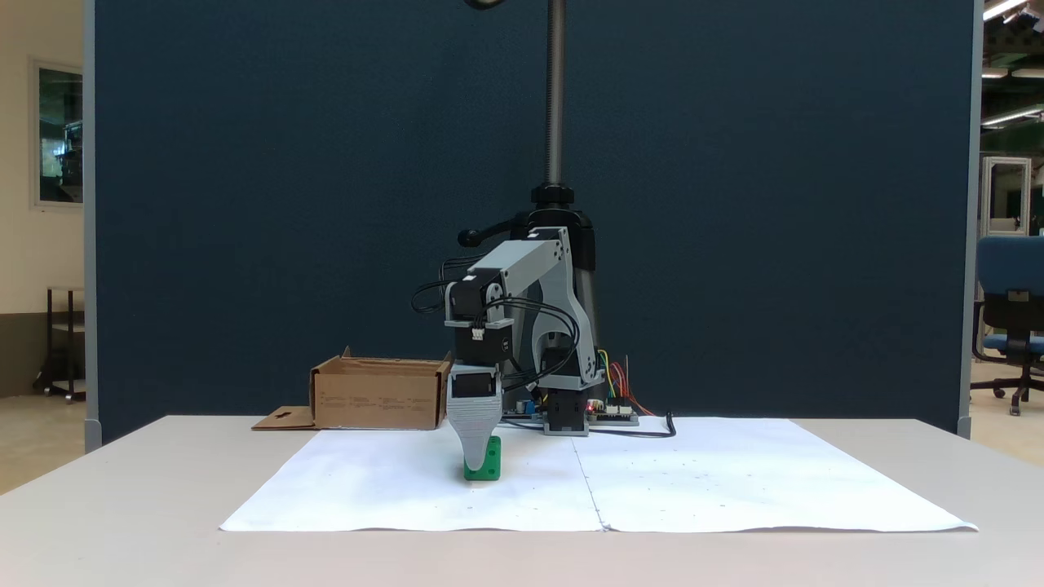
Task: Grasp a green dice and put it in the bin.
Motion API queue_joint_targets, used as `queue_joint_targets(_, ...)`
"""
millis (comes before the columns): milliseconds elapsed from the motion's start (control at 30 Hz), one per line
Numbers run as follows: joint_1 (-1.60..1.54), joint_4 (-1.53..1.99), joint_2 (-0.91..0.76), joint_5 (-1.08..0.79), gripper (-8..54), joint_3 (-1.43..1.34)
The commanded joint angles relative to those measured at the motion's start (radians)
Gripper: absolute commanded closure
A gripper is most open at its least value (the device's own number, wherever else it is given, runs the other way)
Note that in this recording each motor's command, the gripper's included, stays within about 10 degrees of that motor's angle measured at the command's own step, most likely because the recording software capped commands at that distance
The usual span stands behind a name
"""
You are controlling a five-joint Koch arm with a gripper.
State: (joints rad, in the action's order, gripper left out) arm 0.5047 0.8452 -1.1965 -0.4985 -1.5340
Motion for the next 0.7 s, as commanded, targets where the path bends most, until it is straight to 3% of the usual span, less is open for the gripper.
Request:
queue_joint_targets(0, 0.006, -0.014, -0.026, 0.006, 1.7, -0.002)
queue_joint_targets(667, -0.006, -0.041, -0.032, 0.175, 2.5, -0.028)
